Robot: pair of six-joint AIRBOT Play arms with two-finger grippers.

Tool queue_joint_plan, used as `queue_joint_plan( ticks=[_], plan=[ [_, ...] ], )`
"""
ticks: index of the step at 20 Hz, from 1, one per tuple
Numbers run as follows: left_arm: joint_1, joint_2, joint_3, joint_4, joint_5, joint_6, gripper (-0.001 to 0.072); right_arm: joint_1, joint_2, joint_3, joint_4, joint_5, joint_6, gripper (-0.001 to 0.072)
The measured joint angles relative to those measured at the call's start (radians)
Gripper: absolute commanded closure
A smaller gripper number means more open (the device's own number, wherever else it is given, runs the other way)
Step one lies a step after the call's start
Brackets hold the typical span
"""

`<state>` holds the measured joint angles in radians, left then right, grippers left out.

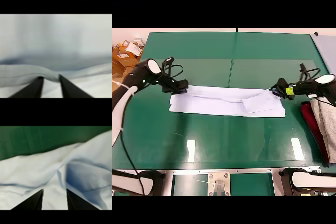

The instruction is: Fold the shirts.

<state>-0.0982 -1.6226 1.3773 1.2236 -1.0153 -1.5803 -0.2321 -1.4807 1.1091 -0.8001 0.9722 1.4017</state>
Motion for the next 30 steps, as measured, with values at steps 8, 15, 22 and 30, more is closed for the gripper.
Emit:
queue_joint_plan(
  ticks=[8, 15, 22, 30],
  plan=[
    [0.114, -0.061, 0.240, 0.059, 0.009, -0.025, -0.0001, -0.188, -0.164, 0.268, -0.058, 0.155, -0.100, 0.0152],
    [0.183, -0.064, 0.323, 0.036, -0.144, -0.063, 0.0243, -0.307, -0.222, 0.202, -0.060, 0.305, -0.317, 0.0105],
    [0.191, -0.064, 0.332, -0.060, -0.200, -0.053, 0.0243, -0.289, -0.352, 0.152, 0.116, 0.397, -0.475, 0.0105],
    [0.175, -0.065, 0.332, -0.204, -0.212, -0.007, 0.0246, -0.171, -0.389, 0.243, 0.108, 0.383, -0.454, 0.0616]
  ],
)
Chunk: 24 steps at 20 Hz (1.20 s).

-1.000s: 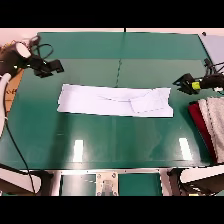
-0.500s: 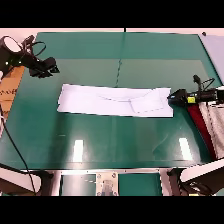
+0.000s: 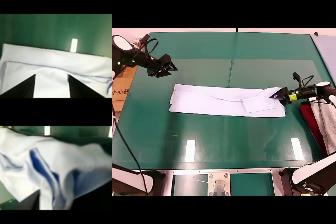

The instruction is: Fold the shirts.

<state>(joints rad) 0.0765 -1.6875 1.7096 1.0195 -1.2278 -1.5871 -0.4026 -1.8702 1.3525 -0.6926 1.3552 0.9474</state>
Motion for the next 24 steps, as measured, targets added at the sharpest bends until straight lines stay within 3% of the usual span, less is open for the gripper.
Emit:
queue_joint_plan(
  ticks=[1, 2, 3, 8, 15, 21, 24],
  plan=[
    [-0.017, -0.001, 0.000, -0.010, 0.003, 0.008, 0.0314, 0.026, 0.001, 0.020, 0.010, 0.011, 0.006, 0.0697],
    [-0.036, -0.002, -0.002, -0.018, 0.010, 0.017, 0.0645, 0.049, 0.003, 0.039, 0.022, 0.022, 0.014, 0.0698],
    [-0.061, -0.003, -0.002, -0.019, 0.022, 0.026, 0.0682, 0.071, 0.004, 0.060, 0.018, 0.032, 0.023, 0.0698],
    [-0.246, -0.046, -0.004, -0.026, 0.085, 0.062, 0.0683, 0.135, 0.087, 0.196, 0.008, 0.135, 0.134, 0.0698],
    [-0.579, -0.262, -0.003, -0.071, 0.249, 0.075, 0.0683, 0.211, 0.235, 0.435, -0.010, 0.321, 0.356, 0.0698],
    [-0.660, -0.348, 0.016, -0.168, 0.328, 0.077, 0.0683, 0.228, 0.261, 0.521, -0.040, 0.379, 0.439, 0.0697],
    [-0.642, -0.356, 0.094, -0.175, 0.230, 0.092, 0.0684, 0.231, 0.264, 0.530, -0.050, 0.389, 0.463, 0.0697]
  ],
)
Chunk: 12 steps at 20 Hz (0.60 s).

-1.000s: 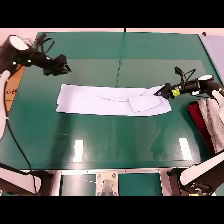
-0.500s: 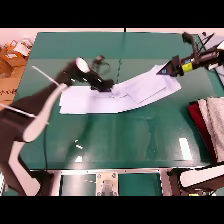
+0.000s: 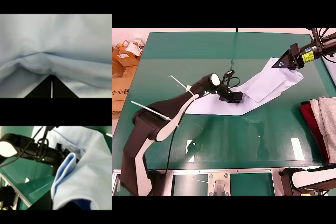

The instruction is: Fold the shirts.

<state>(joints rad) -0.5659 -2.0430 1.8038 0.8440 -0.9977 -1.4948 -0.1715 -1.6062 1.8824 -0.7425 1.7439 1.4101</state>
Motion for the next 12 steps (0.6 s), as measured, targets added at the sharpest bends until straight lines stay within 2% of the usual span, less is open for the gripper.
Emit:
queue_joint_plan(
  ticks=[3, 6, 9, 12],
  plan=[
    [0.068, 0.005, 0.148, 0.098, -0.220, 0.005, 0.0683, 0.022, 0.002, 0.003, -0.001, 0.004, 0.029, 0.0697],
    [0.174, 0.064, 0.242, 0.288, -0.439, 0.004, 0.0682, 0.095, 0.003, 0.005, 0.010, -0.007, 0.068, 0.0697],
    [0.299, 0.138, 0.277, 0.441, -0.574, 0.004, 0.0683, 0.227, 0.002, 0.005, 0.019, -0.097, 0.129, 0.0697],
    [0.430, 0.195, 0.291, 0.518, -0.641, 0.022, 0.0683, 0.397, -0.036, 0.005, 0.023, -0.265, 0.204, 0.0696]
  ],
)
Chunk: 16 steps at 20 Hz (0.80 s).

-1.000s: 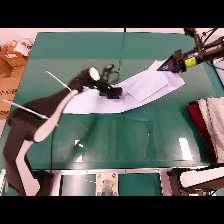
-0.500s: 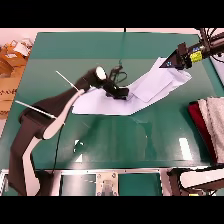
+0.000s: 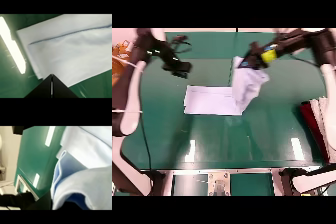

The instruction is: Fold the shirts.

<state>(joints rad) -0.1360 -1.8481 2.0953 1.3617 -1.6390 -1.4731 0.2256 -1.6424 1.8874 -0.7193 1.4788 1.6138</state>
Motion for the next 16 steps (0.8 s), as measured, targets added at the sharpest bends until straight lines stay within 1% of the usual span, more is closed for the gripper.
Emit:
queue_joint_plan(
  ticks=[2, 3, 4, 5, 6, 7, 8, 9, 10, 12, 14, 16],
  plan=[
    [0.074, 0.021, 0.003, 0.023, -0.024, 0.014, 0.0683, 0.127, -0.064, 0.000, 0.002, -0.147, 0.043, 0.0692],
    [0.109, 0.029, 0.005, 0.029, -0.034, 0.019, 0.0682, 0.191, -0.108, 0.000, 0.003, -0.234, 0.060, 0.0586],
    [0.143, 0.034, 0.005, 0.035, -0.040, 0.025, 0.0683, 0.262, -0.161, 0.000, 0.014, -0.348, 0.074, 0.0387],
    [0.171, 0.036, 0.006, 0.040, -0.043, 0.030, 0.0682, 0.327, -0.214, 0.000, 0.036, -0.466, 0.077, 0.0228],
    [0.196, 0.040, 0.007, 0.041, -0.048, 0.037, 0.0683, 0.391, -0.268, 0.000, 0.068, -0.588, 0.077, 0.0216],
    [0.220, 0.043, 0.007, 0.044, -0.056, 0.046, 0.0682, 0.436, -0.314, 0.000, 0.104, -0.682, 0.076, 0.0246],
    [0.238, 0.043, 0.007, 0.044, -0.060, 0.053, 0.0683, 0.461, -0.343, 0.000, 0.131, -0.750, 0.075, 0.0369],
    [0.253, 0.044, 0.007, 0.045, -0.061, 0.060, 0.0683, 0.471, -0.361, 0.002, 0.157, -0.781, 0.064, 0.0571],
    [0.266, 0.046, 0.007, 0.045, -0.067, 0.067, 0.0682, 0.466, -0.367, 0.003, 0.175, -0.778, 0.046, 0.0697],
    [0.282, 0.046, 0.007, 0.047, -0.073, 0.078, 0.0683, 0.415, -0.351, 0.006, 0.197, -0.703, -0.001, 0.0698],
    [0.287, 0.047, 0.007, 0.047, -0.074, 0.084, 0.0683, 0.330, -0.312, 0.007, 0.188, -0.576, -0.029, 0.0698],
    [0.290, 0.047, 0.007, 0.044, -0.074, 0.088, 0.0683, 0.235, -0.261, 0.006, 0.107, -0.436, -0.027, 0.0698]
  ],
)
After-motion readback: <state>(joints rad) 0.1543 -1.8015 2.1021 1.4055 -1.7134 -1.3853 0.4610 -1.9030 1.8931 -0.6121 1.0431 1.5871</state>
